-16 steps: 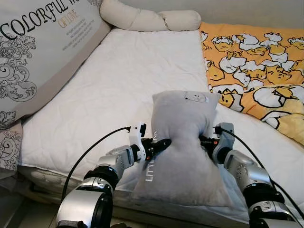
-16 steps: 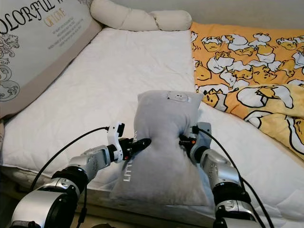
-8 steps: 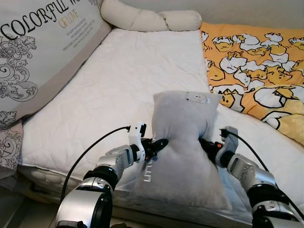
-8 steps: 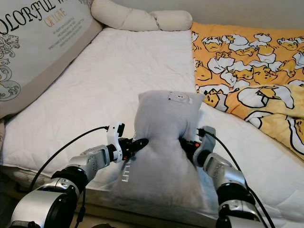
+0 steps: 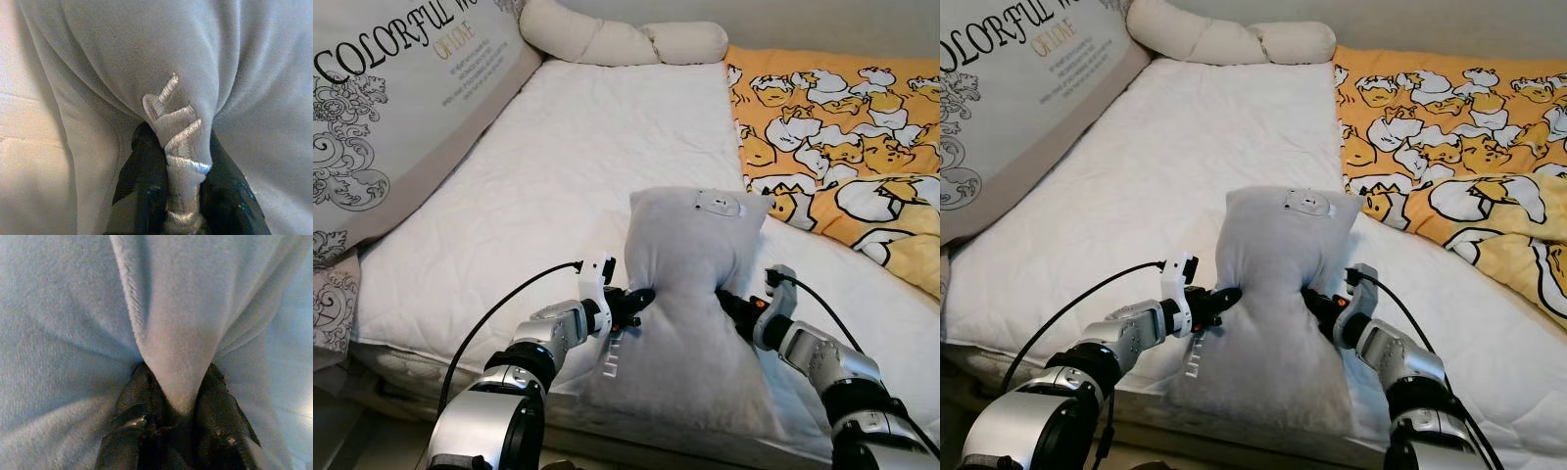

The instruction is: Clean up the room

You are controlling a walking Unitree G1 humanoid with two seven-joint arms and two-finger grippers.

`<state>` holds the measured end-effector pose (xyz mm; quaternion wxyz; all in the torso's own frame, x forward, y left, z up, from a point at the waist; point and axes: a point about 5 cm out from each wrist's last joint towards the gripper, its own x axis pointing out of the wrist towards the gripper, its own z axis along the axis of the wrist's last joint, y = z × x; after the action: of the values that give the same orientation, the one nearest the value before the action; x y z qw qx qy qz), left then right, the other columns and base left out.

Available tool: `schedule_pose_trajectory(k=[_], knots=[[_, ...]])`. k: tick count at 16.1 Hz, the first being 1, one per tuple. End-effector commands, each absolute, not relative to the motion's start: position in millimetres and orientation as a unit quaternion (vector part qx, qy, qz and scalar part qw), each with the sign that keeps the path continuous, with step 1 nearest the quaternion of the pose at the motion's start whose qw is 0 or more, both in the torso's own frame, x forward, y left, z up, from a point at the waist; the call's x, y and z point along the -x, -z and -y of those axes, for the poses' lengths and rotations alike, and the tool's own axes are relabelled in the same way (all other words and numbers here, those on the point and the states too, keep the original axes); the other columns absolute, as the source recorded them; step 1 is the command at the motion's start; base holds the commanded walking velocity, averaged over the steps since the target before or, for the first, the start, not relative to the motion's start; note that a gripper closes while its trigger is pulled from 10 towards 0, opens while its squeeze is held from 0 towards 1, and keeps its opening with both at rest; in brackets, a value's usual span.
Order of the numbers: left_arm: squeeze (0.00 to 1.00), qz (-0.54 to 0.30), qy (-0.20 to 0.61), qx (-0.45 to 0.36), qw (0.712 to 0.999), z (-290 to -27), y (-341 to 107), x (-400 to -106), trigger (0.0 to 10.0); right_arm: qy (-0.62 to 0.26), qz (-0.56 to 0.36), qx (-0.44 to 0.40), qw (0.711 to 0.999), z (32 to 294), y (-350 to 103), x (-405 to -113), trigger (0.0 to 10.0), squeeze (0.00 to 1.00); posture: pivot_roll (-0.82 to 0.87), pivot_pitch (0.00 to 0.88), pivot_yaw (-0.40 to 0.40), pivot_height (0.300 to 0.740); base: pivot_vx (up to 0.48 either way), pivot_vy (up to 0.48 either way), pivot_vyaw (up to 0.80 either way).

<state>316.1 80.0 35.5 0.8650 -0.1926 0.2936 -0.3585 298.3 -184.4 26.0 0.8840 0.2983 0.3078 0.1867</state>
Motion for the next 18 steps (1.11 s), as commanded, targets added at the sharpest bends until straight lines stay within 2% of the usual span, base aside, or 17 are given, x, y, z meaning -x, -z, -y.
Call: schedule_pose_trajectory(k=[1,5,11,14,18], knots=[[0.0,-0.299,0.375,0.179,0.859,-75.3,-37.3,-316.4,0.0,-0.199,-0.359,-0.319,0.854,161.9,-15.8,-293.9,0.0,0.0,-0.08,0.0,0.057,0.74,0.0,0.0,0.0],[0.0,-0.29,0.365,0.181,0.866,-80.7,-39.9,-319.8,0.0,-0.206,-0.345,-0.314,0.86,153.7,-20.8,-302.3,0.0,0.0,-0.06,0.0,0.059,0.74,0.0,0.0,0.0],[0.0,-0.273,0.376,0.171,0.869,-76.8,-49.3,-325.9,0.0,-0.198,-0.28,-0.275,0.898,154.5,-33.3,-315.4,0.0,0.0,-0.06,0.0,0.056,0.74,0.0,0.0,0.0],[0.0,-0.238,0.387,0.155,0.877,-75.3,-61.8,-333.4,0.0,-0.207,-0.241,-0.268,0.91,149.1,-48.1,-323.8,0.0,0.0,-0.07,0.0,0.065,0.74,0.0,0.0,0.0],[0.0,-0.145,0.385,0.147,0.9,-79.5,-98.4,-352.6,0.0,-0.2,-0.121,-0.197,0.952,145.5,-83.5,-338.4,0.0,0.0,-0.06,0.0,0.057,0.74,0.0,0.0,0.0]])
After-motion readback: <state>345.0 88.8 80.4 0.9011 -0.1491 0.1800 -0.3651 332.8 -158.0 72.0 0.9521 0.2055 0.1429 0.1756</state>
